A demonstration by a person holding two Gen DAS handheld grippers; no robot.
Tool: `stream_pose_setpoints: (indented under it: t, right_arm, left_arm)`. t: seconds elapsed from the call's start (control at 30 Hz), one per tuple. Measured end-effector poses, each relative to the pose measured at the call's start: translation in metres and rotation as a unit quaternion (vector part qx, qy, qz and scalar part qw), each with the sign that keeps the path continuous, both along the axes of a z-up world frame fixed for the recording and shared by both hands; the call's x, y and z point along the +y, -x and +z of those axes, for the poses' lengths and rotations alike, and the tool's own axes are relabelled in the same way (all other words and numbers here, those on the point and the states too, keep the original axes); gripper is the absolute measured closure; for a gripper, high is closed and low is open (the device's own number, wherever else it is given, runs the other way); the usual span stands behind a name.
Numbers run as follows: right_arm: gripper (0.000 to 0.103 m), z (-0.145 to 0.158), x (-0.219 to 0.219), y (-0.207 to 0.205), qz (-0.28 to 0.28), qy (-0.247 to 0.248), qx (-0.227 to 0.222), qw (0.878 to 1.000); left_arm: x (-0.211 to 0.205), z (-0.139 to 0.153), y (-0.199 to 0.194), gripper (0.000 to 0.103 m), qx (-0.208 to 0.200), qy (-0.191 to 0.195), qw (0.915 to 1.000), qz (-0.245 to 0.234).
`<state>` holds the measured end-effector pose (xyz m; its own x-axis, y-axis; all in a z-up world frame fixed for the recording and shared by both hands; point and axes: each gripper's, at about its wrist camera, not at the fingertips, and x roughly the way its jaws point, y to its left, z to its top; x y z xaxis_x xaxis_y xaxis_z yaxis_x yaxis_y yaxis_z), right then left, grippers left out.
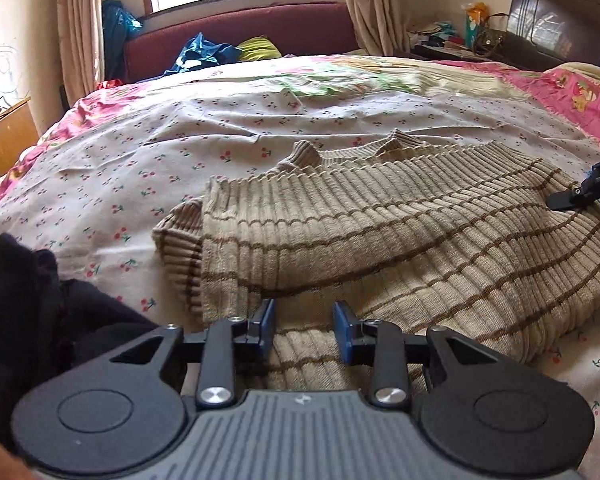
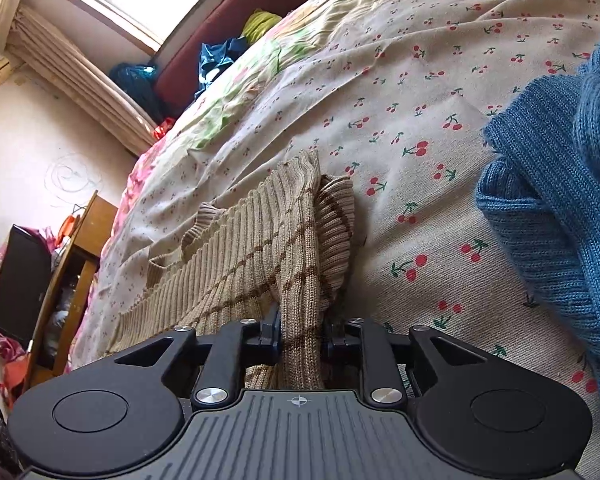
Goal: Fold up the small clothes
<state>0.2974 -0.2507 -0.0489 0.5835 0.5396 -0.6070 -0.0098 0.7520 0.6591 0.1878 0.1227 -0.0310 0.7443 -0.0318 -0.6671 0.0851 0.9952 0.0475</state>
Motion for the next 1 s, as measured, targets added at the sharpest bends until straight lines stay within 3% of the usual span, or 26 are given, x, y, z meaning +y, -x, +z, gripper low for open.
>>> stream_pose_setpoints:
  t: [0.33, 0.5, 0.67, 0.8, 1.0]
  right_arm:
    - [0.069, 0.001, 0.009, -0.001, 0.020, 0.021, -0.014, 0.999]
    - [0.053, 0.003, 0.015, -0.005, 0.037, 0.017, -0.020, 0.999]
    - [0.053, 0.004, 0.013, -0.002, 0.027, 0.011, -0.021, 0.999]
    - [0.053, 0.006, 0.018, 0.000, 0.029, 0.029, -0.029, 0.999]
    - [0.053, 0.006, 0.020, 0.000, 0.028, 0.036, -0.031, 0.998]
  left_arm:
    - [0.024, 0.002, 0.010, 0.058, 0.008, 0.015, 0.9984, 0.054]
    - [0.014, 0.022, 0.009, 0.058, -0.032, 0.001, 0.9978, 0.057]
    - [0.043, 0.014, -0.017, 0.058, -0.010, 0.057, 0.9917, 0.115]
    - [0.042, 0.015, -0.027, 0.058, -0.021, 0.039, 0.9926, 0.113]
    - [0.048, 0.015, -0.044, 0.058, 0.003, 0.062, 0.9931, 0.099]
